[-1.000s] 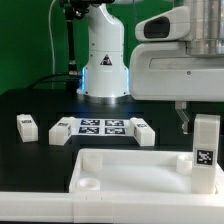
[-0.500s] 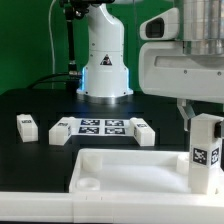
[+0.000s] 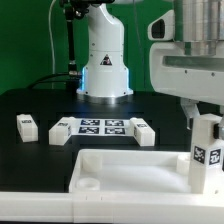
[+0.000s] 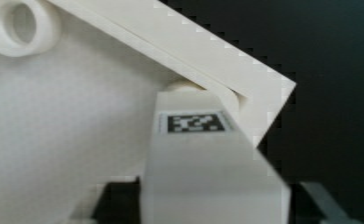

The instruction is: Assemble desk

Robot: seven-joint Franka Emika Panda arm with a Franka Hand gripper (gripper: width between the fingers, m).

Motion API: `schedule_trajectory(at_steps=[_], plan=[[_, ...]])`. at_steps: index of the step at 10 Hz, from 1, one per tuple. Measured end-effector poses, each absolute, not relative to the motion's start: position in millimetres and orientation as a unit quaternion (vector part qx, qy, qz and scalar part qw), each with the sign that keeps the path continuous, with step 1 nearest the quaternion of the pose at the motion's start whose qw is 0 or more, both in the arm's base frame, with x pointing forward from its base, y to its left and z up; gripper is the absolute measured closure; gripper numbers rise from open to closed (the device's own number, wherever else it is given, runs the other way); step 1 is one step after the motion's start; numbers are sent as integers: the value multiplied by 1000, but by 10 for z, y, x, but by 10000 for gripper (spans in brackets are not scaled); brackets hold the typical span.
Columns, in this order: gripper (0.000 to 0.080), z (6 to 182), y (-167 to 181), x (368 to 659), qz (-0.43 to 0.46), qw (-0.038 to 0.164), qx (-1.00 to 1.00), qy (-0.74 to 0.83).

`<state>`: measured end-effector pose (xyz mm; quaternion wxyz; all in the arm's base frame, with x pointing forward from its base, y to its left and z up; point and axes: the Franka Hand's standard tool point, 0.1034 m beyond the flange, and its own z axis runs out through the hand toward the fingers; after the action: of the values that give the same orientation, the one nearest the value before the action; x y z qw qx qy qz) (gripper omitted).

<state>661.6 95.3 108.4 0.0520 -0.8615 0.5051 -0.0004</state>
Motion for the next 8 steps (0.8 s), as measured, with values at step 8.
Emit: schedule_trajectory(at_steps=[8], plan=[[150,1077,1042,6578,-11,45,-983,180]])
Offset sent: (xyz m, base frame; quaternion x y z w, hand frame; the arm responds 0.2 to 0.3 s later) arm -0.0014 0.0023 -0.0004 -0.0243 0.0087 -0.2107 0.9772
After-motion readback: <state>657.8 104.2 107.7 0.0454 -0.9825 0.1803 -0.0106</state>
